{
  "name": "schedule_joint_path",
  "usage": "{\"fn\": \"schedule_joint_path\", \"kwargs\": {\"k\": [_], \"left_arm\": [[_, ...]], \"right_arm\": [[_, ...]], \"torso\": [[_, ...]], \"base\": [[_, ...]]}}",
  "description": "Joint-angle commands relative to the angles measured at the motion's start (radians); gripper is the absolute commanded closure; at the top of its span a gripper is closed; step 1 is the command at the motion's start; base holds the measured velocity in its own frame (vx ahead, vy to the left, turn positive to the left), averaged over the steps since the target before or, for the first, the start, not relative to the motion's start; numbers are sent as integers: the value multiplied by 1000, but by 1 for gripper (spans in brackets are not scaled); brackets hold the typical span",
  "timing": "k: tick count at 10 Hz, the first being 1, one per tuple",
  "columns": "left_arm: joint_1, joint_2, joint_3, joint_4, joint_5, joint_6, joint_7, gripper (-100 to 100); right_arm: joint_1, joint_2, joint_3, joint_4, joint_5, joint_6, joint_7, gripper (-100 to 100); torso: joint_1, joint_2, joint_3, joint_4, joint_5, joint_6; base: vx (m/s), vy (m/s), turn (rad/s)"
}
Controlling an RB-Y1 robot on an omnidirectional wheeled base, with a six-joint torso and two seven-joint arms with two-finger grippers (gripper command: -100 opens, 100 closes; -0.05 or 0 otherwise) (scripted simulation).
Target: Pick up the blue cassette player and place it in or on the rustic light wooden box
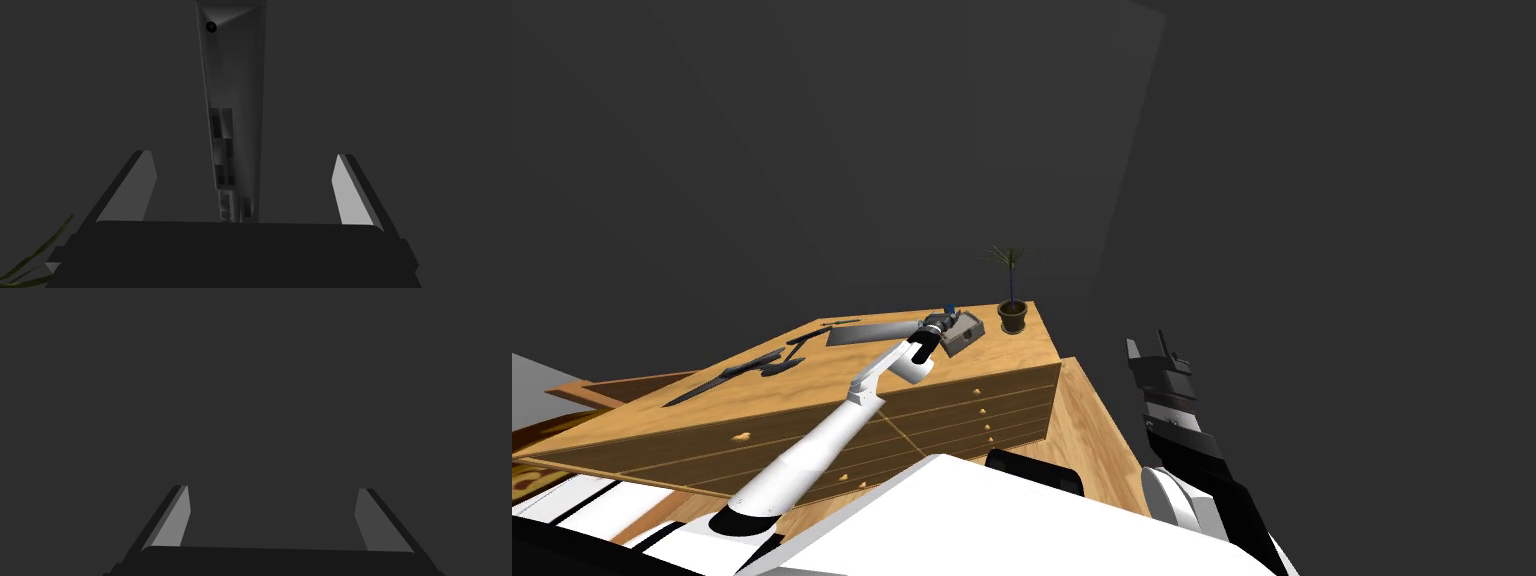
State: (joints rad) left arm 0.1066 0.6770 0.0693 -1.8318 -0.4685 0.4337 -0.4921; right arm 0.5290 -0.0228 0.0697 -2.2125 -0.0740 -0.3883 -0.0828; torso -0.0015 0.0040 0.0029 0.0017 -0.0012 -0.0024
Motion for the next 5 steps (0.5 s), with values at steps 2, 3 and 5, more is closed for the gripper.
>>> {"fn": "schedule_joint_path", "kwargs": {"k": [2, 3, 5], "left_arm": [[0, 0, 0, 0, 0, 0, 0, -100], [0, 0, 0, 0, 0, 0, 0, 0], [2, 45, -3, -51, 46, 60, -5, -100]], "right_arm": [[0, 0, 0, 0, 0, 0, 0, 0], [0, 0, 0, 0, 0, 0, 0, 0], [0, 0, 0, 0, 0, 0, 0, 0]], "torso": [[0, 0, 0, 0, 0, 0], [0, 0, 0, 0, 0, 0], [0, 0, 0, 0, 0, 0]], "base": [[0, 0, 0], [0, 0, 0], [-4, 8, -23]]}}
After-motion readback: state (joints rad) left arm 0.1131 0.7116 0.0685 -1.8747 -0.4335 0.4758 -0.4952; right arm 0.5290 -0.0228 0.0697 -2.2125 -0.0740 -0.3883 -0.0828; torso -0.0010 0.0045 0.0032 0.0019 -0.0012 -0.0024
